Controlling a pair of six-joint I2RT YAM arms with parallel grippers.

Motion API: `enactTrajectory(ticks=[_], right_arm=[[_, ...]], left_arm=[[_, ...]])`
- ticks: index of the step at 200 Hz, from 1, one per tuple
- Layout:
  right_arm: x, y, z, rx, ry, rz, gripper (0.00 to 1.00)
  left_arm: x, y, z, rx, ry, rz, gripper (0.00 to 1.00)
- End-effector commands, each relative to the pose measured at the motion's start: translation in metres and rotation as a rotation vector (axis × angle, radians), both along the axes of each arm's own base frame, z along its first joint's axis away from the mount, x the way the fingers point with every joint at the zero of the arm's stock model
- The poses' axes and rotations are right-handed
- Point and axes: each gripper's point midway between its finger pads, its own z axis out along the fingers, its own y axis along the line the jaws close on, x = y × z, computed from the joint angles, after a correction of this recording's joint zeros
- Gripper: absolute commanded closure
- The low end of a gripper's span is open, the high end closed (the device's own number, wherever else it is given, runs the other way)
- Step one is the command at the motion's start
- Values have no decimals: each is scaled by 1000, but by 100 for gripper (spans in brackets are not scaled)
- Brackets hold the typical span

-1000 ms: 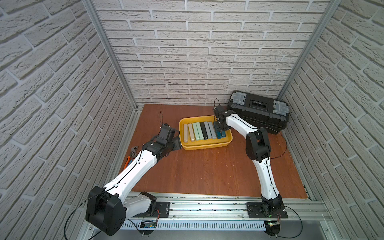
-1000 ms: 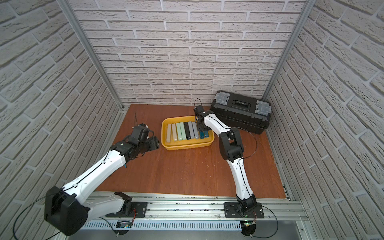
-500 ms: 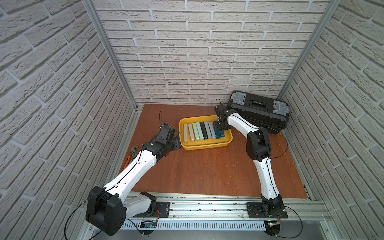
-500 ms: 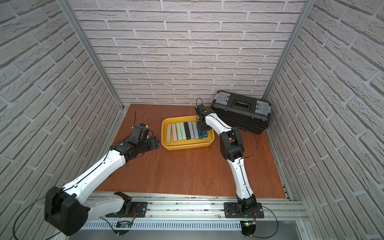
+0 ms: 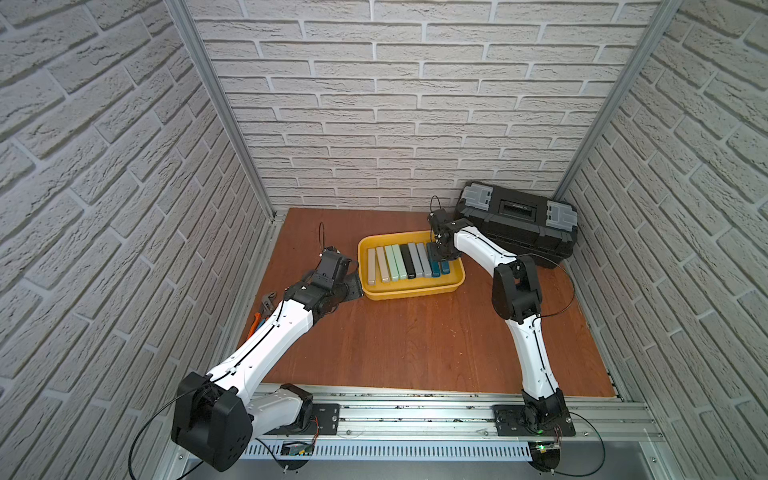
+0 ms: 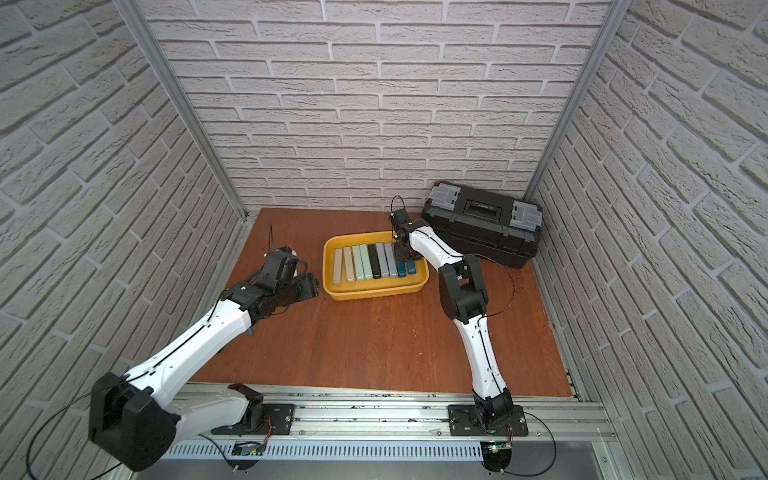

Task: Put the pruning pliers into the storage box
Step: Place the pruning pliers in the storage box.

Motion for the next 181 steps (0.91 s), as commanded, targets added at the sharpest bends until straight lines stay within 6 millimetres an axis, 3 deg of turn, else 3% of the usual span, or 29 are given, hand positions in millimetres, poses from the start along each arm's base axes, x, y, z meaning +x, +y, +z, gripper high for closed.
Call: enactTrajectory(ticks=[1, 36, 144, 166, 181], right_arm=[[12, -6, 34, 12, -84, -17, 65], [13, -4, 58, 37, -118, -7, 59], [5, -4, 97, 83, -159, 2, 56], [2, -8, 107, 87, -179, -9, 66], [0, -9, 113, 98, -202, -14, 79]], left_arm=[[5, 0, 3, -14, -14, 9, 32], [4, -1, 3, -20, -15, 7, 32], [4, -2, 2, -24, -10, 0, 32], [5, -3, 2, -27, -9, -3, 32], [5, -4, 1, -28, -10, -2, 32]])
